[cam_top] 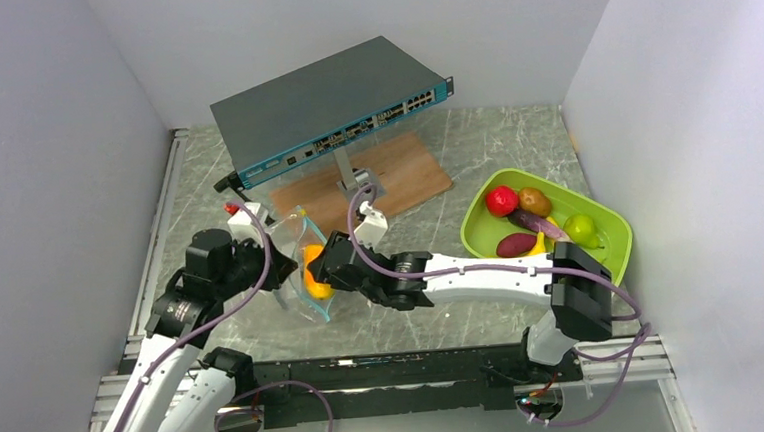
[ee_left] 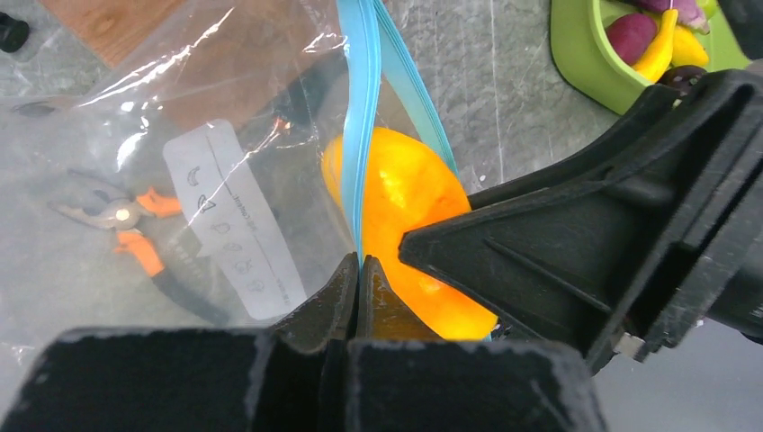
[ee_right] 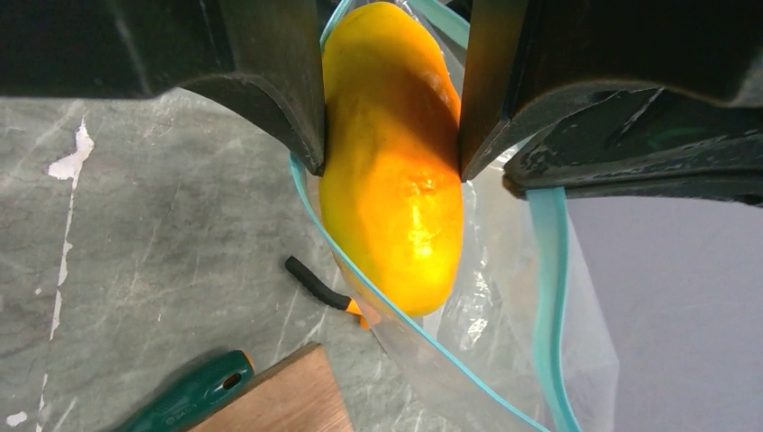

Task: Place the food in the zip-top bag and seal the zipper
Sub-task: Place the fake fruit in the zipper food storage bag.

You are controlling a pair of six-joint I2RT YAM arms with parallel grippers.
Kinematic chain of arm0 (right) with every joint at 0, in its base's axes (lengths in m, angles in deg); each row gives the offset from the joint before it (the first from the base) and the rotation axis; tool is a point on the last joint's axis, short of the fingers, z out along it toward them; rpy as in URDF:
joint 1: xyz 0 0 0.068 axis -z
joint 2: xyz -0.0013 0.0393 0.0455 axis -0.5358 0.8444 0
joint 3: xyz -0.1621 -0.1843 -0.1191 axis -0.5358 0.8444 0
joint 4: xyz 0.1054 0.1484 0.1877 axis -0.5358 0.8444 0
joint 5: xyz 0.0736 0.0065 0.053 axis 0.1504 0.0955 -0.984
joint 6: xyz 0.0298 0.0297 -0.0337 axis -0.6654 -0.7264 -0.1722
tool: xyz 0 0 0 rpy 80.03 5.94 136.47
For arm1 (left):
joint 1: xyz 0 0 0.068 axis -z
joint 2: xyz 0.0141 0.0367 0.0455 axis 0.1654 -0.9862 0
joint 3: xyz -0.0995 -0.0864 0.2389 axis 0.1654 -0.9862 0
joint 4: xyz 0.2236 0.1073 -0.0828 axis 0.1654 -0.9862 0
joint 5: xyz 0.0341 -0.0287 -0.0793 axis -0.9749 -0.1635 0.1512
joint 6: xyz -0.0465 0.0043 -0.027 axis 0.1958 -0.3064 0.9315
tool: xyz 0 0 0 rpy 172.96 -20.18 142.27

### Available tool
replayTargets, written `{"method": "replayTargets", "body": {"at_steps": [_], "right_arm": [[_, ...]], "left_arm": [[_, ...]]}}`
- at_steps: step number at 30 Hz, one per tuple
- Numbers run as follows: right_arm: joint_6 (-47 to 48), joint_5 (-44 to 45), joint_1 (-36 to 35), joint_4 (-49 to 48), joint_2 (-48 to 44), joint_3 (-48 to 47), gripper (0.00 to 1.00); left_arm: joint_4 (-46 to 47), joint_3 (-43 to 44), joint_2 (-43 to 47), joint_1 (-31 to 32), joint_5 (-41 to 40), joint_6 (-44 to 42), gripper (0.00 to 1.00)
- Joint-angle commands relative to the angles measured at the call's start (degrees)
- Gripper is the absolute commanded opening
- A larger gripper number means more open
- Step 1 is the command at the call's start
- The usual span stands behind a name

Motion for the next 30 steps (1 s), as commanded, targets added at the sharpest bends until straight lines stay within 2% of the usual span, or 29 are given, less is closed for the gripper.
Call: {"method": "replayTargets", "body": {"at_steps": [1,4,8,11,14,16,20,24,30], "right_arm": [[4.1,-0.6,-0.5,-0.7,1.8,-3.3,0.0],[8.7,-1.4,-0.8,-3.2,2.6,-3.7,0.02],[11.2,-1.8,-0.7,-4.1,2.8,-4.5,0.34],[11.9,-3.0,-0.8,-6.2,2.5,-3.5,0.53],[12.0,-4.0,-0.7,-6.0,2.3,-3.7,0.68],[12.6,-4.6,-0.8,-6.1,2.2,-4.0,0.74],[13.9,-5.9,-0.7,-6.9,1.9,-3.5,0.76],[16.5,-7.0,-0.7,-9.0,0.6,-1.9,0.71],[28.9,-8.3,-0.6,-14.3,-4.8,3.1,0.69]], "left_arm": [[3.1,-0.3,2.2,0.2,-0.1,-0.1,0.0],[3.8,-0.6,2.5,0.2,1.7,-0.3,0.0],[4.3,-0.8,2.1,0.1,3.0,-0.5,0.0],[4.3,-0.7,1.8,0.2,3.2,-0.5,0.0],[4.3,-0.7,1.9,0.2,3.2,-0.5,0.0],[4.2,-0.7,1.8,0.2,3.1,-0.5,0.0],[4.2,-0.8,1.8,0.2,2.8,-0.5,0.0],[4.0,-0.7,1.7,0.2,2.7,-0.4,0.0],[3.9,-0.6,1.2,0.2,2.7,-0.4,0.0]]}}
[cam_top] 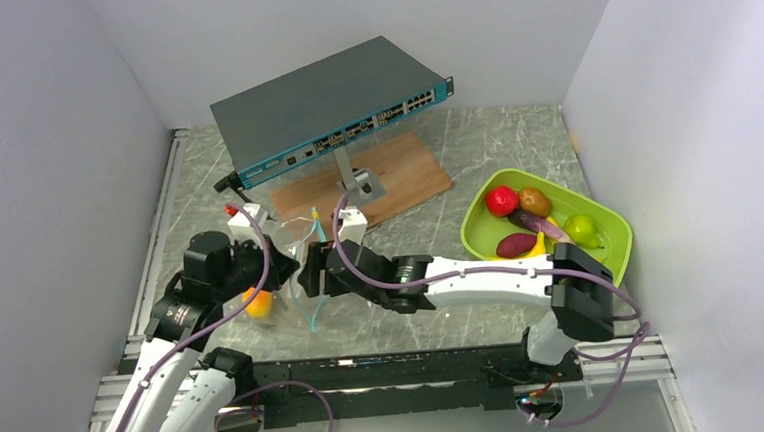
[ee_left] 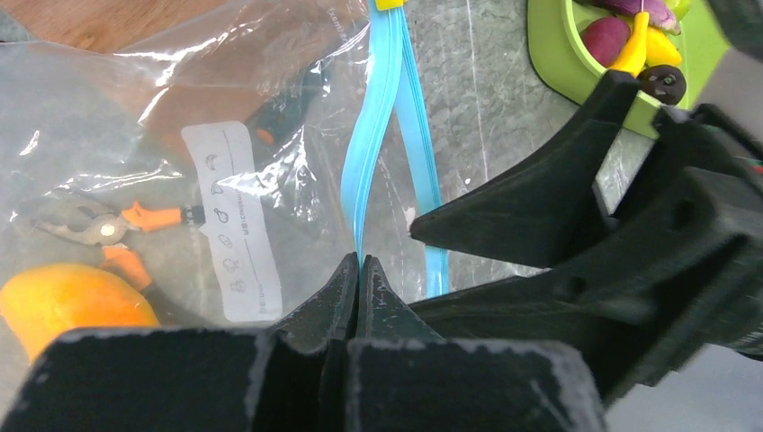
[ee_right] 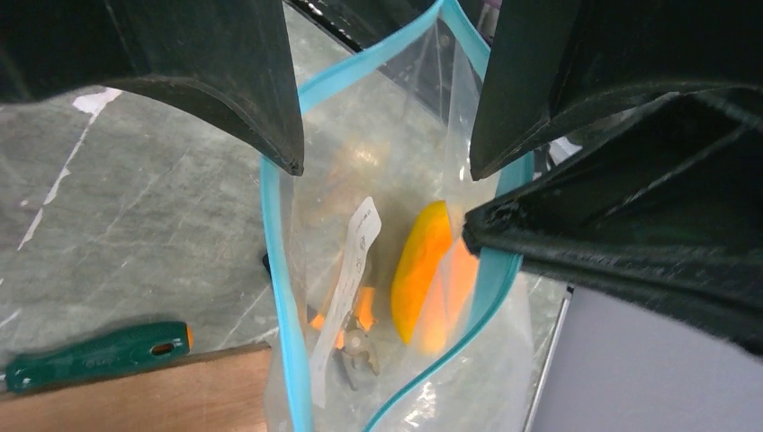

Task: Place the food in the zip-top bag and seal the zipper
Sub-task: Place the fake fruit in the zipper food storage bag, then pick up the fake fruit from the bin.

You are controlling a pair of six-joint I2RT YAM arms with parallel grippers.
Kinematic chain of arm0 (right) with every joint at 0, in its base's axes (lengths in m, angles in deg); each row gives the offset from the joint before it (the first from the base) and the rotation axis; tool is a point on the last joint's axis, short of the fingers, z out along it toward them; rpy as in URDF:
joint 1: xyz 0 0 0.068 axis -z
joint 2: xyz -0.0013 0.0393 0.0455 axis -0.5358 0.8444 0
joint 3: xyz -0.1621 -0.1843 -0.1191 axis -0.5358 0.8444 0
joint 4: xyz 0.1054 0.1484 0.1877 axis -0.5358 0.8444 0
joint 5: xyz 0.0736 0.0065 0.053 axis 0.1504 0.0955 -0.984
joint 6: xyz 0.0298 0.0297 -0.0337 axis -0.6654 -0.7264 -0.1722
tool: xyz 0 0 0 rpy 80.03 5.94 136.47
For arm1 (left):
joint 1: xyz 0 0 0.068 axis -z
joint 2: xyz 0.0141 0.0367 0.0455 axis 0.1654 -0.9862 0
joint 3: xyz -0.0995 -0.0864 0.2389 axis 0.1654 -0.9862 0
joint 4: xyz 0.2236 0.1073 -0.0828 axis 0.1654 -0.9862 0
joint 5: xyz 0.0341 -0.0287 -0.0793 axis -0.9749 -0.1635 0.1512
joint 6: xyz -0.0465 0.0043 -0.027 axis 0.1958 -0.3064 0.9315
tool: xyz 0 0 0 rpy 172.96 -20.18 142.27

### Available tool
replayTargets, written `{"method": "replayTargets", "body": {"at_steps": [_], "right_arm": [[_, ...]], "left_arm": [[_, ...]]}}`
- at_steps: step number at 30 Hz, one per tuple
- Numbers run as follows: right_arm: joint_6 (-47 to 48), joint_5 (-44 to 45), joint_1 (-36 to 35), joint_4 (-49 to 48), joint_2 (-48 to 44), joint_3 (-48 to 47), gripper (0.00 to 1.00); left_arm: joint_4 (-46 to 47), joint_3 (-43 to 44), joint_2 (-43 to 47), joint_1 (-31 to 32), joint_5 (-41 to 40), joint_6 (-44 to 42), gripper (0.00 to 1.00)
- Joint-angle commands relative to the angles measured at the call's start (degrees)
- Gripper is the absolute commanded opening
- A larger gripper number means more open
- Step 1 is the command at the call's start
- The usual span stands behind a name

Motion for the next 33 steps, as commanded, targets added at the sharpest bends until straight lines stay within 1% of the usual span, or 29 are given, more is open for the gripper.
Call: {"method": "replayTargets", "body": {"at_steps": [1,4,6,8,11,13,15,18,21,23,25,28,30,33], "right_arm": [[12.1,-1.3,-0.1,-8.1,-7.3,3.6,0.69],[18.5,-1.2,-0.2,-9.7,-11.3,6.2,0.69],[21.2,0.8,0.0,-9.4,-13.7,7.6,0.7],[22.6,3.4,0.5,-7.8,-15.9,8.7,0.71],[22.6,5.8,3.7,-3.3,-19.6,10.5,0.72],[20.6,6.6,7.4,-0.3,-22.6,12.7,0.72],[18.2,6.2,12.6,2.7,-26.1,15.9,0.72],[16.1,7.0,20.1,6.6,-32.2,20.0,0.75],[15.0,12.0,27.3,10.4,-38.3,23.7,0.81],[14.4,15.8,30.7,12.3,-40.9,25.0,0.84],[13.0,18.0,35.4,15.1,-42.5,25.2,0.88],[13.3,17.3,41.4,15.9,-42.9,25.1,0.91],[11.6,17.5,45.4,17.9,-41.9,24.4,0.95],[8.5,13.8,53.1,18.3,-40.5,24.3,0.97]], "left_arm": [[2.1,0.3,-0.6,0.2,0.7,-0.4,0.0],[1.9,0.4,-0.8,0.2,0.6,-0.3,0.0],[1.8,0.4,-0.9,0.2,0.5,-0.3,0.0],[1.8,0.4,-1.0,0.1,0.5,-0.3,0.0],[1.6,0.5,-1.2,0.2,0.4,-0.4,0.0],[1.5,0.6,-1.4,0.1,0.4,-0.4,0.0],[1.5,0.7,-1.5,0.2,0.4,-0.4,0.0],[1.5,0.6,-1.4,0.2,0.2,-0.4,0.0],[1.4,0.7,-1.5,0.2,-0.3,-0.3,0.0],[1.3,0.7,-1.6,0.3,-0.6,-0.3,0.0],[1.2,0.7,-1.6,0.4,-1.0,-0.3,0.0],[1.0,0.8,-1.8,0.7,-1.5,-0.3,0.0],[0.9,0.9,-1.9,0.8,-1.8,-0.3,0.0],[0.7,0.8,-1.8,1.5,-2.3,-0.2,0.0]]}}
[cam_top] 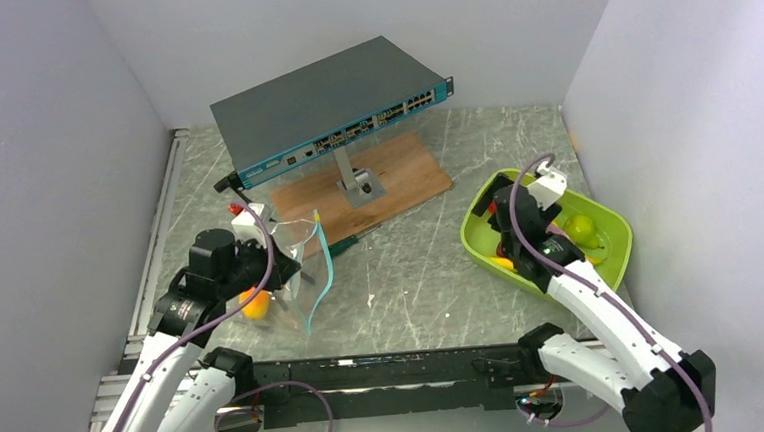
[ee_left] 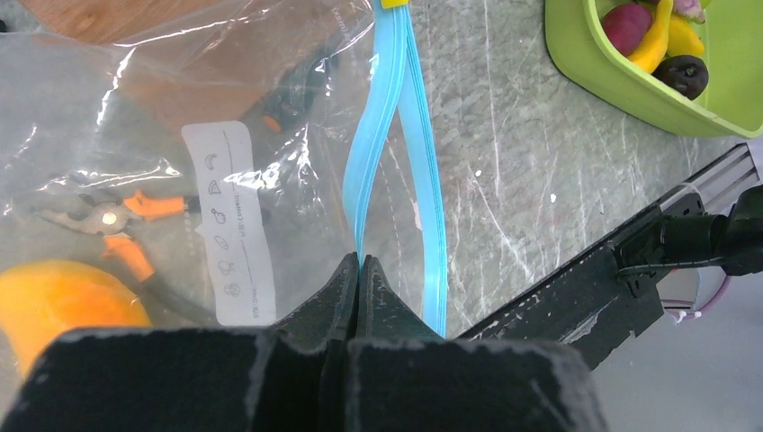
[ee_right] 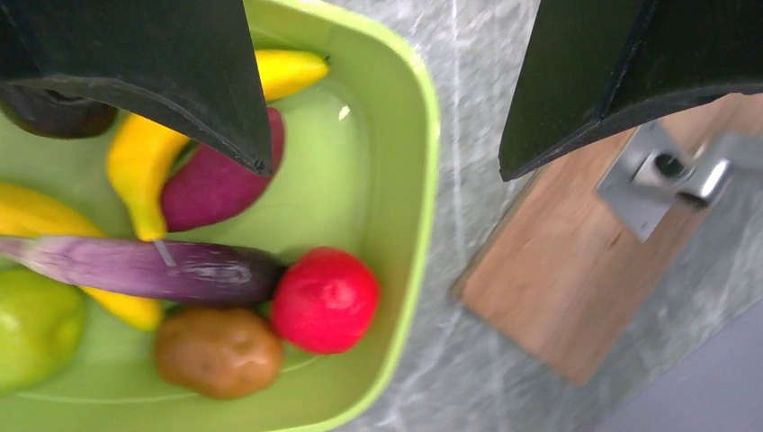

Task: Place the food in the zip-top bag and seal the zipper
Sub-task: Pick up the fake fruit from the bin.

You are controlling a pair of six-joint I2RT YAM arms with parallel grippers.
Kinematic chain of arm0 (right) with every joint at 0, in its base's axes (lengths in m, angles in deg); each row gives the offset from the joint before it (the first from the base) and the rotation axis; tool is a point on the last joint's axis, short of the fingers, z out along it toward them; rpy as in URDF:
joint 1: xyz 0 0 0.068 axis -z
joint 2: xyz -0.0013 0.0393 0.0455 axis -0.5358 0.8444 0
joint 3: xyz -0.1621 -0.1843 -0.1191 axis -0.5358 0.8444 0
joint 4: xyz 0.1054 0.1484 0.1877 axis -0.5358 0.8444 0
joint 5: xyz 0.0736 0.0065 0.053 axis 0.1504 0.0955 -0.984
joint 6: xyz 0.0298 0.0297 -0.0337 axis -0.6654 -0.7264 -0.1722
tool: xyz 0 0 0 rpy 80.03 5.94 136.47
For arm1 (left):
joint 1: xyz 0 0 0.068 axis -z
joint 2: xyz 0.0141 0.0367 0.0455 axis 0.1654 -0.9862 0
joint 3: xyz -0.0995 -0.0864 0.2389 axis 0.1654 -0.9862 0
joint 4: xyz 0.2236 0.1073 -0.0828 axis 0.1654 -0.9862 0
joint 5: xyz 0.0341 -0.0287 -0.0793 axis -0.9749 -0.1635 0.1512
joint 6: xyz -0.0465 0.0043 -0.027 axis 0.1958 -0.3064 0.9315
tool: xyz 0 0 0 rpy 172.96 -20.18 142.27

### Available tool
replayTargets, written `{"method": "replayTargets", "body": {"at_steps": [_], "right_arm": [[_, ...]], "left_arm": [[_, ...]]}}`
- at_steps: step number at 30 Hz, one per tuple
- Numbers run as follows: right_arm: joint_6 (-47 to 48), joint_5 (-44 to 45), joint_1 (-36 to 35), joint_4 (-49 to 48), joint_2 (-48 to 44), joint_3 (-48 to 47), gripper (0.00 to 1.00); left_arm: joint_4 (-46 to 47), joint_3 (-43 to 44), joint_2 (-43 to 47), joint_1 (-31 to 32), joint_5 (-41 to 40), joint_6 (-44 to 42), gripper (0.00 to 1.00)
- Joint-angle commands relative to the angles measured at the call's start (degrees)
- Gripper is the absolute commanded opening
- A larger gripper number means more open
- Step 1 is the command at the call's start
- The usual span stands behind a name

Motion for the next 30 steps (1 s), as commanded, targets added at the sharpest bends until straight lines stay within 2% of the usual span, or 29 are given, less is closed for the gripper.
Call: {"method": "replayTargets", "body": {"at_steps": [1,5,11,14,21,30], "right_arm": [[-4.9,-3.8,10.2,1.6,1.7,-0.5,0.97],[-6.8,-14.4,19.4,-2.8,5.0,0.4,0.97],[-6.5,-21.5,22.7,-8.5,12.9,-0.7,0.99],[-6.6,-24.2,24.3,-12.7,15.4,0.0,0.96],[-6.6,-26.7,26.6,-17.2,20.6,-0.1,0.85],[-10.2,-25.4,26.6,-19.9,29.8,-3.6,0.87]], "left_arm": [[1.1,0.9,0.1,1.0,-1.4,-0.2,0.0],[0.7,1.0,0.6,2.6,-2.9,0.0,0.0],[0.1,1.1,1.0,5.3,-5.4,0.5,0.0],[0.2,1.0,0.8,5.9,-5.8,0.6,0.0],[0.3,1.1,0.1,5.9,-5.0,0.5,0.0],[0.8,1.0,1.3,5.9,-3.1,-0.2,0.0]]}}
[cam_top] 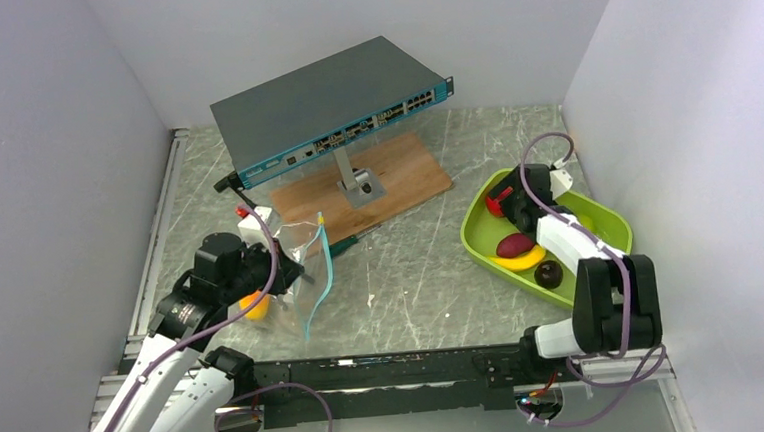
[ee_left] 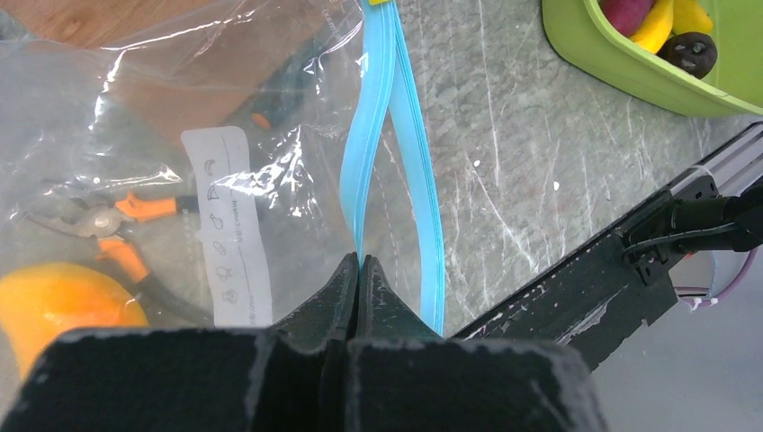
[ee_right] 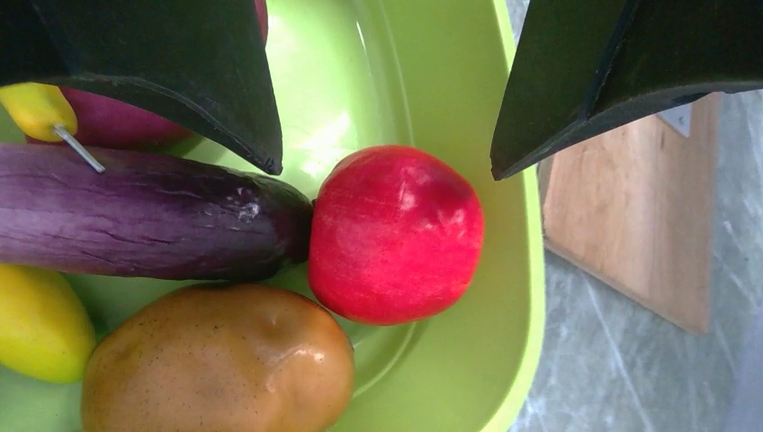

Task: Place the food in the zip-top bag and seal the zipper
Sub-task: Pick up the fake fruit from the bin.

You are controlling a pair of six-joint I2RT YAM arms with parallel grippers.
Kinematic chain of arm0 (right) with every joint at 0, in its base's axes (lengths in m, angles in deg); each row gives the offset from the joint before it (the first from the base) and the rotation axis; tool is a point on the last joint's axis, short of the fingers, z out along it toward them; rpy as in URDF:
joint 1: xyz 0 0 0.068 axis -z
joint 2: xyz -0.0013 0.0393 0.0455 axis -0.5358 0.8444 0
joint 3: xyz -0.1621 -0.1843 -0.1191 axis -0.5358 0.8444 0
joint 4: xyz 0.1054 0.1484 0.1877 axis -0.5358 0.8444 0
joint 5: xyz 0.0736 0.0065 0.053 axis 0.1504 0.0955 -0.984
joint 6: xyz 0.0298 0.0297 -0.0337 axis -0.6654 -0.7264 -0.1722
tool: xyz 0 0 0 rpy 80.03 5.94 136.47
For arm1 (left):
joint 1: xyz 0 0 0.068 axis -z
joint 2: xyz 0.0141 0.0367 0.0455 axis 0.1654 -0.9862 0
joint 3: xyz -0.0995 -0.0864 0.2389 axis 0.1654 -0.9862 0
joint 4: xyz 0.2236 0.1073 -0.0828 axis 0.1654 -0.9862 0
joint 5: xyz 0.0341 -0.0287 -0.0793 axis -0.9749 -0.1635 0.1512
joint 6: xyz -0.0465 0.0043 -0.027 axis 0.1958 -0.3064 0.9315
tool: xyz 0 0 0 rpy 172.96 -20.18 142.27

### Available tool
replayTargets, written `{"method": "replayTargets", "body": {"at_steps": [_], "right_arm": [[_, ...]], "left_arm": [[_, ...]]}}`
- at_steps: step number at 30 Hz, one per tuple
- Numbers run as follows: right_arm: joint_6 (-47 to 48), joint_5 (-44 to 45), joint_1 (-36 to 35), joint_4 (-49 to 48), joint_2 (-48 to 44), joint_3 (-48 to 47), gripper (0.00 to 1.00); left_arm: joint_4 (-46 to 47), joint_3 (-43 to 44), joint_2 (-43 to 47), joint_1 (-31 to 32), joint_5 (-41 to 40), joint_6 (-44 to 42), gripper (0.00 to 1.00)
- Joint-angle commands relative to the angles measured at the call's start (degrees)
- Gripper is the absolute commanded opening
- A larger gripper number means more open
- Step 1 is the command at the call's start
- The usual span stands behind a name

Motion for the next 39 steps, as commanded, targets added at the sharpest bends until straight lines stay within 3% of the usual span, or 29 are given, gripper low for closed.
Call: {"method": "replayTargets", "body": {"at_steps": [1,11,18,24,33,39], "right_arm": [[-2.3,-0.5,0.1,-3.6,3.2,-3.6,0.86],[-1.0,0.8,-0.1,-4.4,5.5,-3.5,0.7],[2.9,2.2,-1.0,-6.6,3.3,-2.8,0.37],[6.4,7.1,-5.8,-5.8,-2.0,-2.5,0.2],[7.4,10.3,-13.4,0.3,-11.4,-0.4,0.1],[13.1,6.4,-20.9,0.4,-20.6,2.1,0.05]], "left_arm": [[1.2,1.0,0.7,0.2,1.6,-0.4,0.0],[1.2,0.9,1.5,0.2,0.7,0.0,0.0],[1.1,1.0,0.2,0.2,1.3,-0.1,0.0],[1.2,0.9,0.3,0.2,1.2,-0.1,0.0],[1.1,0.9,0.8,0.3,1.6,-0.1,0.0],[1.3,0.9,1.5,0.2,1.5,-0.2,0.0]]}}
